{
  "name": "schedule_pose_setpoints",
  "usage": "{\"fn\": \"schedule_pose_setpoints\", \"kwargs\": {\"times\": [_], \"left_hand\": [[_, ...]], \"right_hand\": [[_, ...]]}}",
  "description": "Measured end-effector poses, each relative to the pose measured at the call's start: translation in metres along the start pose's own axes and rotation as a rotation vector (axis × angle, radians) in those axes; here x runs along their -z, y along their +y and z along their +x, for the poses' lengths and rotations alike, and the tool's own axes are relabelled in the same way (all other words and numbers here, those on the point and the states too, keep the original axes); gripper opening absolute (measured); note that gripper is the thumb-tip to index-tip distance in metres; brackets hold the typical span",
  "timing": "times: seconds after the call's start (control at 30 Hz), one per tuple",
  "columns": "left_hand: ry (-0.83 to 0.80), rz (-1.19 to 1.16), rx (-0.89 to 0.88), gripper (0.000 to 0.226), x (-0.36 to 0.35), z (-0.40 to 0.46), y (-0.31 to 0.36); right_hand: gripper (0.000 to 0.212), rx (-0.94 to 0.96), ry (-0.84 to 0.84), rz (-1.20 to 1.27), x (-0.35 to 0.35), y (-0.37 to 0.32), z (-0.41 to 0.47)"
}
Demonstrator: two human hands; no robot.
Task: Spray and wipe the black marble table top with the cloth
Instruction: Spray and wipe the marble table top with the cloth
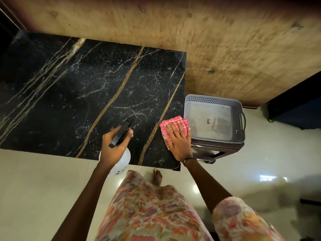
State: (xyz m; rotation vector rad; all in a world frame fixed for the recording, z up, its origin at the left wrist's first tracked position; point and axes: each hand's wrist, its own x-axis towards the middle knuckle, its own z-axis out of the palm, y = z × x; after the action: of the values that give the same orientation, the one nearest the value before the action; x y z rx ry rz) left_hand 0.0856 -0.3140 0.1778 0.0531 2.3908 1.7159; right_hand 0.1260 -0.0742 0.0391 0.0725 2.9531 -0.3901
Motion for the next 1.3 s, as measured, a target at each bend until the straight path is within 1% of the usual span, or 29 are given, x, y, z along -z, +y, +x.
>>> {"fn": "schedule_pose_setpoints", "kwargs": {"times": [0.1,0.23,0.33,0.5,0.6,0.7,0.87,1.0,1.17,1.3], "left_hand": [[-0.022,0.008,-0.015,0.008,-0.003,0.02,0.005],[-0.034,0.029,-0.052,0.008,-0.009,0.055,0.01],[-0.05,0.021,-0.067,0.013,-0.013,0.088,0.011],[-0.085,0.03,-0.059,0.017,-0.021,0.152,0.014],[-0.074,0.049,-0.085,0.019,-0.031,0.2,0.02],[-0.102,0.035,-0.109,0.021,-0.043,0.248,0.025],[-0.121,0.022,-0.228,0.032,-0.062,0.312,0.027],[-0.119,-0.002,-0.268,0.044,-0.071,0.342,0.027],[-0.117,-0.01,-0.311,0.032,-0.081,0.359,0.023],[-0.116,-0.022,-0.333,0.038,-0.084,0.362,0.02]], "right_hand": [[0.057,-0.009,0.031,0.001,0.006,0.004,0.025],[0.056,0.043,0.069,0.005,-0.002,0.002,0.01],[0.054,0.045,0.077,0.012,-0.005,0.005,0.015],[0.053,0.017,0.124,0.01,0.015,0.021,0.092],[0.054,-0.001,0.146,0.006,0.029,0.039,0.154],[0.055,0.0,0.149,-0.024,0.041,0.059,0.212],[0.055,0.009,0.182,-0.04,0.055,0.088,0.289],[0.054,-0.006,0.178,-0.043,0.064,0.102,0.34],[0.06,-0.025,0.164,-0.059,0.079,0.121,0.395],[0.068,-0.135,0.227,-0.049,0.088,0.121,0.427]]}}
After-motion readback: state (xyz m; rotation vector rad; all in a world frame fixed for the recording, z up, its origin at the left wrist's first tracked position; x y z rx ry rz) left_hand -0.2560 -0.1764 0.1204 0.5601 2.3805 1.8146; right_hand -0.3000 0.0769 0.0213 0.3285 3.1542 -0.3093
